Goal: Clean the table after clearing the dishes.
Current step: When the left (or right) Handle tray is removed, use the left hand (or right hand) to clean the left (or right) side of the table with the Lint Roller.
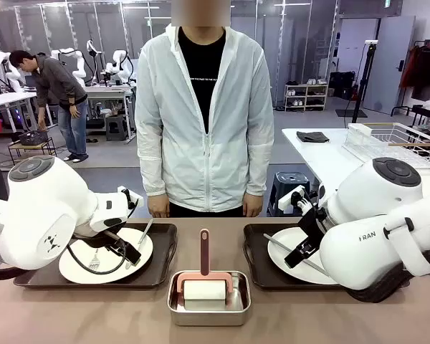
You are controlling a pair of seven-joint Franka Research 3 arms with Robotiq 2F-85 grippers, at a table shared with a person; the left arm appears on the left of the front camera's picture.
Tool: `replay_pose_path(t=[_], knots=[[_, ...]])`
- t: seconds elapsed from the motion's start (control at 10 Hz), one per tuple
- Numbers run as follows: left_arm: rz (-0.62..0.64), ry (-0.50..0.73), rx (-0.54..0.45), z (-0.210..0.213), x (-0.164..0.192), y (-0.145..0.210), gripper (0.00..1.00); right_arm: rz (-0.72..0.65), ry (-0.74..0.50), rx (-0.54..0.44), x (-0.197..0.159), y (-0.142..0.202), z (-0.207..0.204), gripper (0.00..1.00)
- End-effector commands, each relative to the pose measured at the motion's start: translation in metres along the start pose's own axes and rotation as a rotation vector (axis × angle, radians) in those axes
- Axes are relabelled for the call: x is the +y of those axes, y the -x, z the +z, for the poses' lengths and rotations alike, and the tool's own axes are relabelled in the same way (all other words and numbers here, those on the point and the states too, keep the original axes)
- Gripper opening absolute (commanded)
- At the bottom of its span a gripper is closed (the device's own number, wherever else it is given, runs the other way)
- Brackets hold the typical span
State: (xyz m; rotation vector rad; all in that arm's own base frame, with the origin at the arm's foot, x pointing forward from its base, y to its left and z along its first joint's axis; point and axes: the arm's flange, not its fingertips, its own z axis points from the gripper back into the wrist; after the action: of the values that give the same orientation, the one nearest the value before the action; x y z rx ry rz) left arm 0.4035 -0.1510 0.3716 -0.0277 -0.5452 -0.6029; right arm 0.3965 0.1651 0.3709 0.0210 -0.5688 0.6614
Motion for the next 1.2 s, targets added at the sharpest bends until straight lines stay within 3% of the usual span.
replay_pose_path(t=[0.0, 0.9, 1.1], knots=[[0.0, 0.0, 0.0, 0.0, 0.0, 0.0, 1.0, 0.0, 0.0, 0.0, 0.0, 0.0, 0.0, 1.0], [-0.001, 0.0, 0.0, 0.0, -0.001, 0.0, 1.0, 0.0, 0.001, 0.0, -0.001, 0.0, 0.0, 1.0], [0.027, 0.011, -0.014, 0.002, 0.015, -0.009, 1.0, -0.019, -0.062, 0.014, -0.007, -0.018, -0.001, 1.0]])
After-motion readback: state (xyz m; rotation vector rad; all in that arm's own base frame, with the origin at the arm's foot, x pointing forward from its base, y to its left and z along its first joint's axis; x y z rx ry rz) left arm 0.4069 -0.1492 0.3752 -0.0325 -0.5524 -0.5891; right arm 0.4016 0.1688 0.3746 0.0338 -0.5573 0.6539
